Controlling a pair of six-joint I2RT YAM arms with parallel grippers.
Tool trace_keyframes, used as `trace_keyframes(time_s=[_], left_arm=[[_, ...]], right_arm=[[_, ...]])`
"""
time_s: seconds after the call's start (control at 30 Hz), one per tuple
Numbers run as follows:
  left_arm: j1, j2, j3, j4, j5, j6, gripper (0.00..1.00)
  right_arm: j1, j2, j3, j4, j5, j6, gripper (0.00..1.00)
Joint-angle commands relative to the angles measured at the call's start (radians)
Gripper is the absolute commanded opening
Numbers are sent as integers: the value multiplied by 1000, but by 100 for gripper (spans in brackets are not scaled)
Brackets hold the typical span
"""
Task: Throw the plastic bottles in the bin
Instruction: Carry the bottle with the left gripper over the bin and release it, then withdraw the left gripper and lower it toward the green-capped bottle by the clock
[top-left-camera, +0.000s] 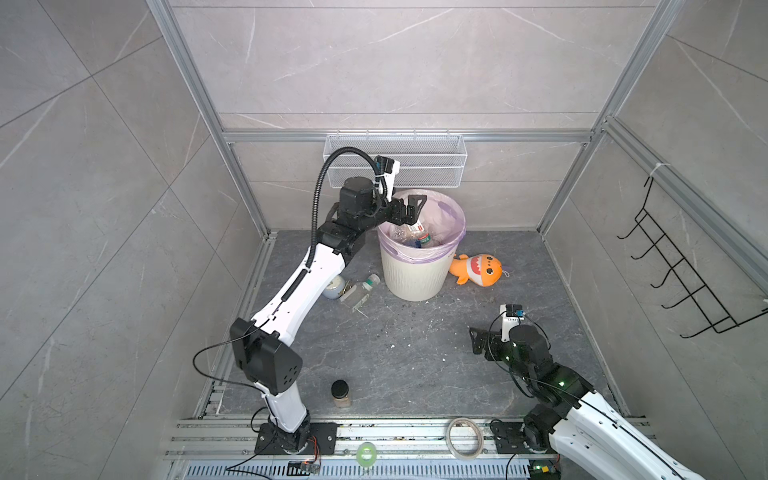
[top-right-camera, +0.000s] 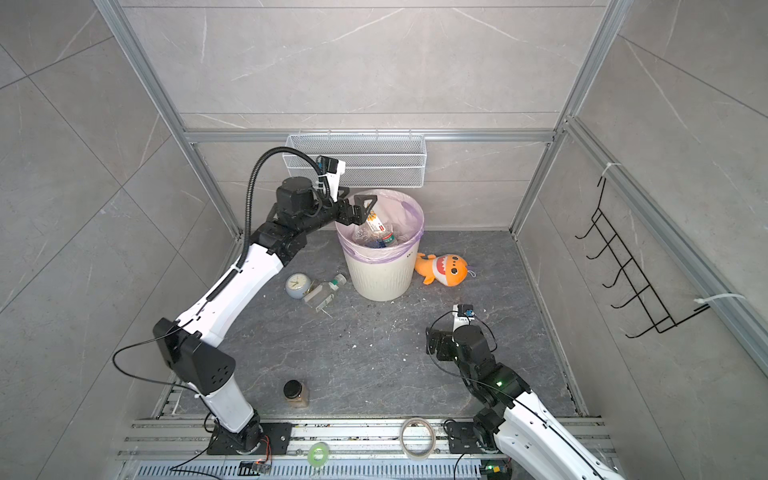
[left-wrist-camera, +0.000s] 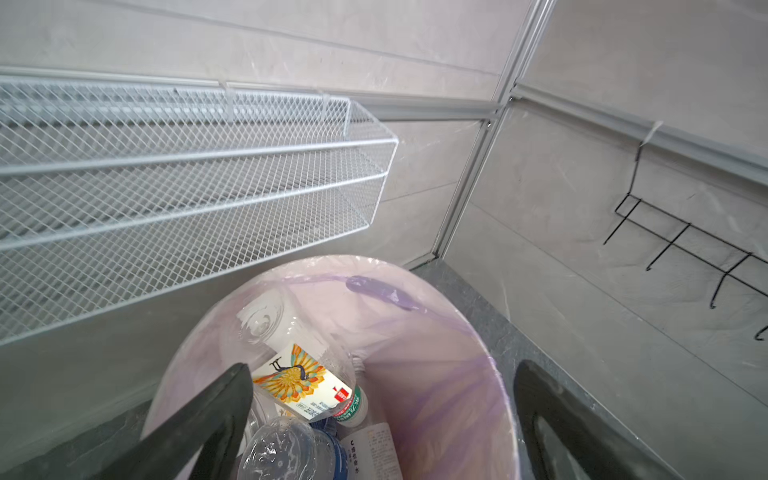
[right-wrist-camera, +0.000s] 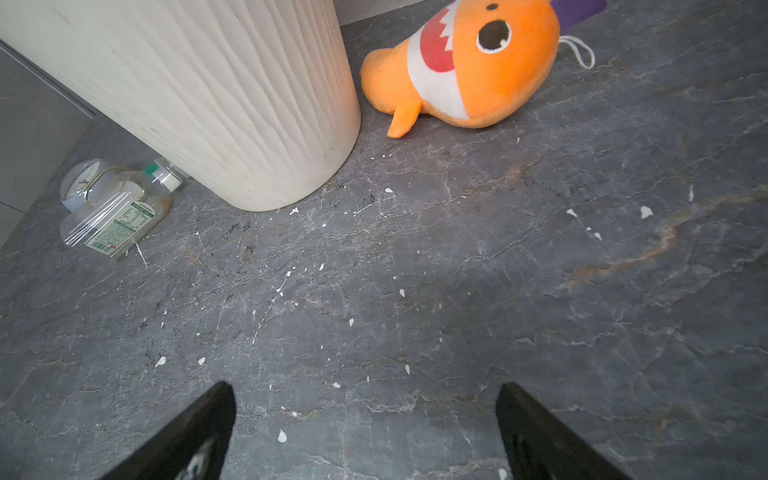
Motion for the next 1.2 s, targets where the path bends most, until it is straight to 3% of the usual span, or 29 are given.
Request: trace_keyframes(time_s=[0.0, 0.8, 1.17], left_arm=[[3, -97, -70, 83, -41, 41, 100], [75, -423, -603, 58, -246, 41, 100], [79, -380, -726, -46, -353, 6, 100]], right_arm=[[6, 0, -13, 14, -6, 5, 99], [10, -3, -15, 15, -4, 5, 99], [11, 1, -13, 17, -2, 7, 99]])
